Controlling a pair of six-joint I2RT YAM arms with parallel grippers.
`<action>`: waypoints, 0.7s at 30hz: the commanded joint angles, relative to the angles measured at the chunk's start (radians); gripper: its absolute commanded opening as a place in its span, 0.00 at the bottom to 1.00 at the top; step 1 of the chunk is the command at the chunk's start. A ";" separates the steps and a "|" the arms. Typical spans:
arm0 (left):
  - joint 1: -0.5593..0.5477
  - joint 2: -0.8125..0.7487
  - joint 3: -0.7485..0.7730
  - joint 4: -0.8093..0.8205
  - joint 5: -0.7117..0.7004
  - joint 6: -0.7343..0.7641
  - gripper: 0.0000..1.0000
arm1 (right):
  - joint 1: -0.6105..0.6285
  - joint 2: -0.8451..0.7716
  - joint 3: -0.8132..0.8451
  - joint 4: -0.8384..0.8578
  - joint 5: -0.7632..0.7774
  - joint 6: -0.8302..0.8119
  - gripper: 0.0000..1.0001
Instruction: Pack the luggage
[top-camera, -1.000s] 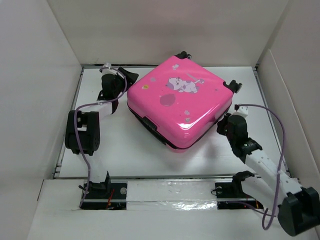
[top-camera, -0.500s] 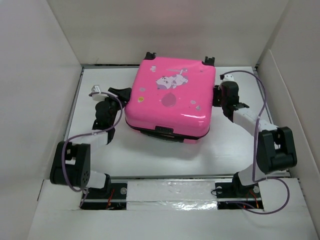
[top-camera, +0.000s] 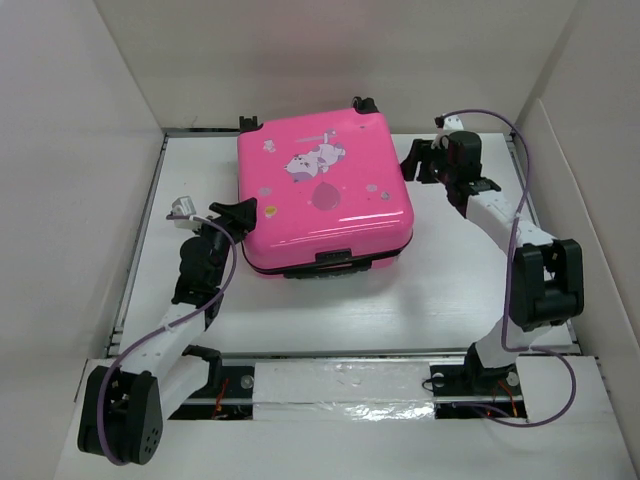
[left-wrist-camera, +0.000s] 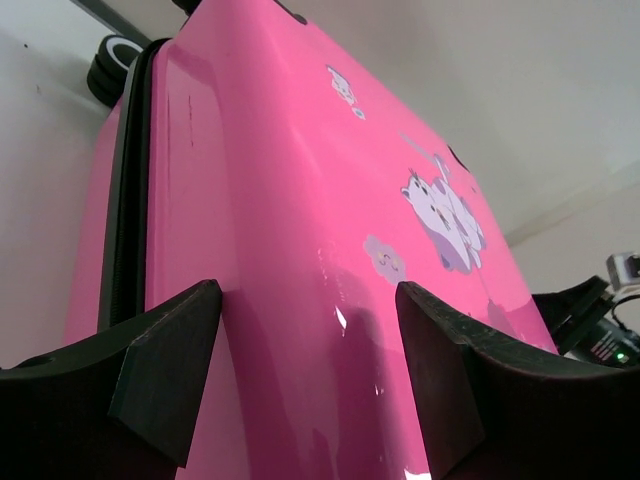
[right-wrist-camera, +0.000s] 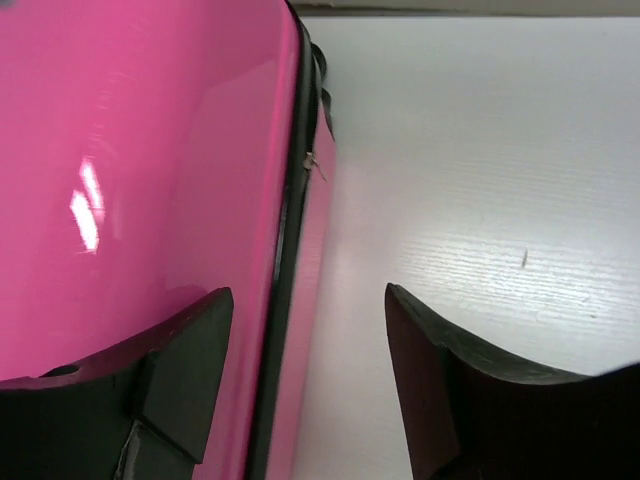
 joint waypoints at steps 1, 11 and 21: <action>-0.044 -0.035 0.012 -0.105 0.127 -0.003 0.68 | 0.018 -0.140 -0.020 0.022 -0.162 0.082 0.69; -0.007 -0.074 0.114 -0.107 0.052 -0.034 0.69 | 0.079 -0.826 -0.721 0.201 -0.027 0.139 0.00; 0.002 -0.086 0.161 -0.119 -0.034 -0.035 0.69 | 0.277 -1.187 -1.065 0.253 0.053 0.188 0.42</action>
